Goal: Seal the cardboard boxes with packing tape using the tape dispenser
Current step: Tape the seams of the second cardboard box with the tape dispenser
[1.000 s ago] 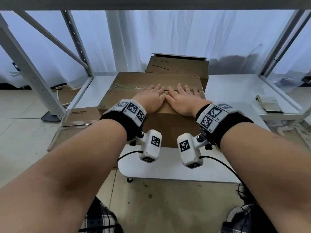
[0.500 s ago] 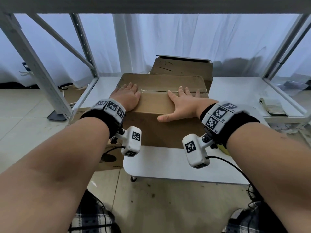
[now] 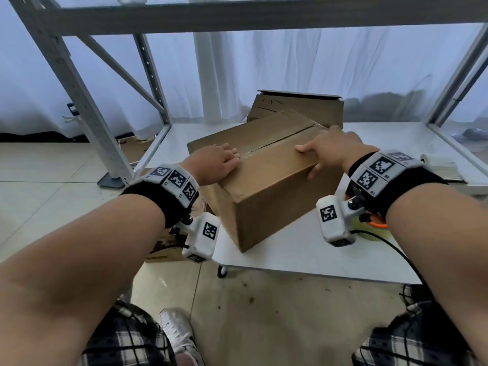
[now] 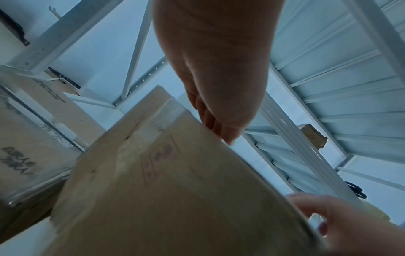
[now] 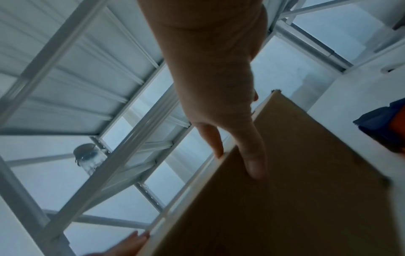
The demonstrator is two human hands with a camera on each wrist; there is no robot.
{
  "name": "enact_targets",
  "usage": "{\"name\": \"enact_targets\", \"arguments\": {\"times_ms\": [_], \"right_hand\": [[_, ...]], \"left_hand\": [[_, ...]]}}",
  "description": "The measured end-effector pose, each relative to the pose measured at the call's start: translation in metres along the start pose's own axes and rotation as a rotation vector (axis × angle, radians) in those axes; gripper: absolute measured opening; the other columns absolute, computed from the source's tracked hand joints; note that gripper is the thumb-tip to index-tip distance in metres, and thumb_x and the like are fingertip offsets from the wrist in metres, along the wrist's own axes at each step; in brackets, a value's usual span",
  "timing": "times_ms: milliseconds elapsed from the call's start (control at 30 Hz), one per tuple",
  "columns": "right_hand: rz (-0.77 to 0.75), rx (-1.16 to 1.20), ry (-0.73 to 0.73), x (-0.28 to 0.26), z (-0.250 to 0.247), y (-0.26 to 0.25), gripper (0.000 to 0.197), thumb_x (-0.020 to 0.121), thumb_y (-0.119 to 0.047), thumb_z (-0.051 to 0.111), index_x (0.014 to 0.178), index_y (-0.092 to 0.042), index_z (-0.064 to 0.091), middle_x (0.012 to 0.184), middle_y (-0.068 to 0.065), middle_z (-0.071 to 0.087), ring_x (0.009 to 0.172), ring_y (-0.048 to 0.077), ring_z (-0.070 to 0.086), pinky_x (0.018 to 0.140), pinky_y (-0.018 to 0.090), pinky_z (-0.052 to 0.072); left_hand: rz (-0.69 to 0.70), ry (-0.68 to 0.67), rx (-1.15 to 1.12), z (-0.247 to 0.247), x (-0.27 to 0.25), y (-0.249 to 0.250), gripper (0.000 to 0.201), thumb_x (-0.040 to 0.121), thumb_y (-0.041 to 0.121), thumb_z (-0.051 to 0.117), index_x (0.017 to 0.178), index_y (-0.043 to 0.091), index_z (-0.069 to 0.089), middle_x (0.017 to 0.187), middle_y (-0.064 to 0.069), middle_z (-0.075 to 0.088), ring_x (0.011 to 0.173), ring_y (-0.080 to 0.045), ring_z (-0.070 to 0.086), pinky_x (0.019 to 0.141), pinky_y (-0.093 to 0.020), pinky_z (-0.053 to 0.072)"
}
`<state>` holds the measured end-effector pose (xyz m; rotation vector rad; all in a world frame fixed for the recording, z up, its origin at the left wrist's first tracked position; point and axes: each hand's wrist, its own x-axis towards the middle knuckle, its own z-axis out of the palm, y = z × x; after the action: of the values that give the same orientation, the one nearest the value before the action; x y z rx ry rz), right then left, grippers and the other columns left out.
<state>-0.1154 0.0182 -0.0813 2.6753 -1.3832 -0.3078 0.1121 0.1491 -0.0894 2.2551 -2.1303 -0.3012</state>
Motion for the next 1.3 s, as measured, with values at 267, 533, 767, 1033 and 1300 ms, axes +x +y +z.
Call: {"name": "enact_targets", "arguments": {"times_ms": [267,533,767,1033,1300], "right_hand": [[0.165,0.504,0.152,-0.024,0.011,0.003,0.044,0.088,-0.002,0.044,0.129,-0.005,0.058,0.135,0.015,0.054,0.127,0.032,0.047,0.108,0.036,0.036],[0.154,0.735,0.198,-0.044,0.015,0.005,0.052,0.096,-0.028,0.05,0.143,-0.007,0.04,0.148,0.011,0.041,0.137,0.026,0.036,0.11,0.031,0.027],[0.151,0.849,0.234,-0.04,0.022,0.009,0.042,0.1,-0.026,0.044,0.139,-0.01,0.048,0.145,0.008,0.045,0.134,0.024,0.039,0.108,0.029,0.028],[-0.047,0.533,0.062,-0.049,0.028,0.004,0.044,0.104,-0.035,0.028,0.146,-0.024,0.036,0.156,0.006,0.027,0.144,0.023,0.02,0.117,0.04,0.014],[-0.053,0.503,0.009,-0.049,0.039,0.007,0.048,0.104,-0.041,0.021,0.151,-0.031,0.02,0.161,0.005,0.007,0.148,0.024,0.001,0.119,0.04,0.002]], "left_hand": [[0.269,0.015,-0.163,0.02,-0.022,0.05,0.043,0.103,0.033,0.034,0.142,0.017,0.042,0.15,0.009,0.035,0.143,-0.008,0.019,0.117,-0.025,0.008],[0.386,-0.08,-0.074,0.025,-0.017,0.046,0.081,0.08,0.068,0.034,0.15,0.027,0.023,0.156,0.014,0.016,0.145,-0.007,0.006,0.119,-0.032,0.005],[0.303,0.134,0.173,0.044,-0.008,0.076,0.078,0.088,0.066,0.028,0.151,0.021,0.017,0.158,0.005,0.016,0.146,-0.015,0.012,0.116,-0.031,0.016],[0.229,0.23,0.174,0.049,0.028,0.104,0.078,0.093,0.061,0.029,0.15,0.009,0.021,0.157,-0.008,0.022,0.144,-0.02,0.02,0.114,-0.032,0.021],[0.347,0.273,0.244,0.055,0.018,0.088,0.07,0.096,0.049,0.041,0.151,0.013,0.017,0.158,-0.004,0.018,0.145,-0.017,0.018,0.116,-0.028,0.013]]}}
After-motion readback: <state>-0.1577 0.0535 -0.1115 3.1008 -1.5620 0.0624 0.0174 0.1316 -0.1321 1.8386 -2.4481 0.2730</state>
